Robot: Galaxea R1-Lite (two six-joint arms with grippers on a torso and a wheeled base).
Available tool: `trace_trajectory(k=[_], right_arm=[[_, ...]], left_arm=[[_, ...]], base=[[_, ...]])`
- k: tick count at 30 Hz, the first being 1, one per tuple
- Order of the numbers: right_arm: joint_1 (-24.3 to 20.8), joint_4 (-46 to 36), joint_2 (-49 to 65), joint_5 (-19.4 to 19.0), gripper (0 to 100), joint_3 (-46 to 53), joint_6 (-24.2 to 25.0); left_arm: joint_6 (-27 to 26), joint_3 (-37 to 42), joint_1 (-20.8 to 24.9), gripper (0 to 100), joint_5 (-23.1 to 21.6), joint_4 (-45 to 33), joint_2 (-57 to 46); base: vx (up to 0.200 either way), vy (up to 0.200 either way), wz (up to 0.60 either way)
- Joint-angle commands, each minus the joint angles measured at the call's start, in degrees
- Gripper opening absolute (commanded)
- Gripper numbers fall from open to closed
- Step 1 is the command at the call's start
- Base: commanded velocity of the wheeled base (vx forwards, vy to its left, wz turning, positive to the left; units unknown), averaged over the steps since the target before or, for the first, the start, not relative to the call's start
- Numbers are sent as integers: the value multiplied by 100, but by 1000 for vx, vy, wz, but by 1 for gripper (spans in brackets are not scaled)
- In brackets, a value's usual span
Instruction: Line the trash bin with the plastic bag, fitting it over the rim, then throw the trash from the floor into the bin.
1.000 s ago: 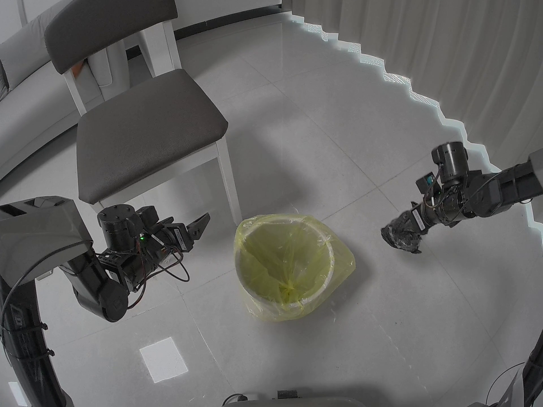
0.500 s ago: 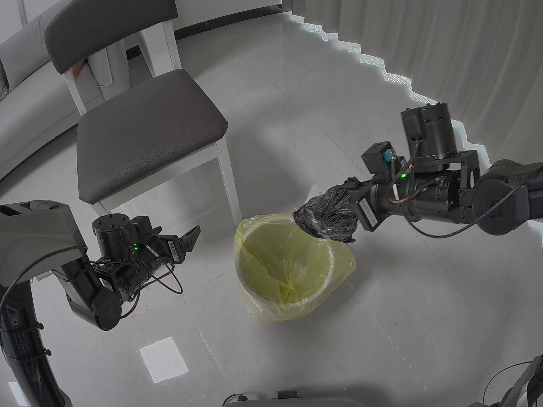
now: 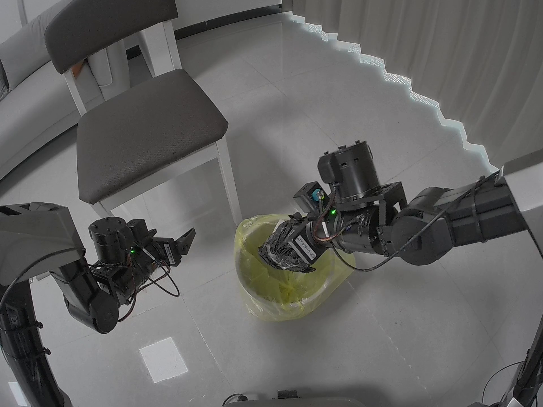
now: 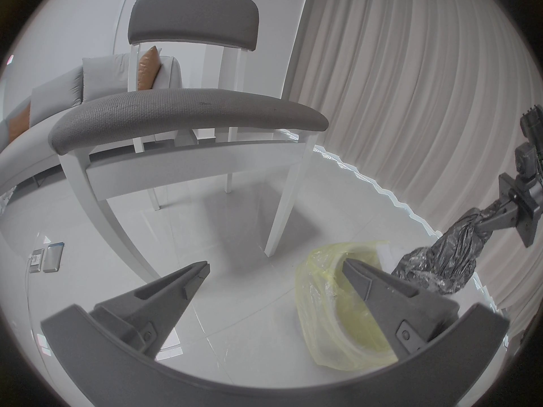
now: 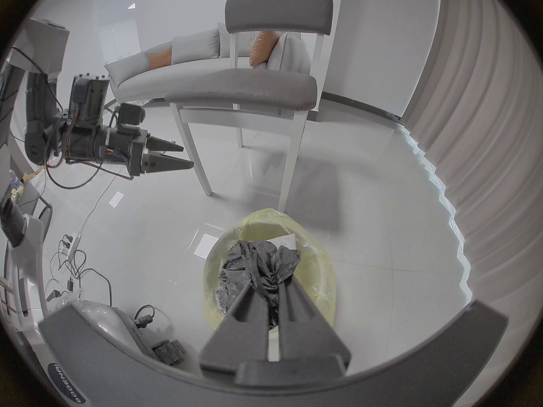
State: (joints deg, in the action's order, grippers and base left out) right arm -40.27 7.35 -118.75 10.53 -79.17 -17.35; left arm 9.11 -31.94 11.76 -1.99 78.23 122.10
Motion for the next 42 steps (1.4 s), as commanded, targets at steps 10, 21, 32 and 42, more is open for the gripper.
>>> trace_trajectory(k=[10,21,32,42], right_arm=[[-8,21,-447,-7,0,-117,12],[45,12,-922,-16,0,-521,118],[291,12,-1370,-25,0,-767,126],[203,-23,-1906,-25,0,-1127,91]], left_arm=[[12,153,-43,100,-21,87,-72],[12,294,-183,100,-21,421,-20],[47,294,-350,100,-65,430,42],[56,311,-350,100,-74,966,455]], base=[[0,0,0],[0,0,0],[0,0,0],[0,0,0]])
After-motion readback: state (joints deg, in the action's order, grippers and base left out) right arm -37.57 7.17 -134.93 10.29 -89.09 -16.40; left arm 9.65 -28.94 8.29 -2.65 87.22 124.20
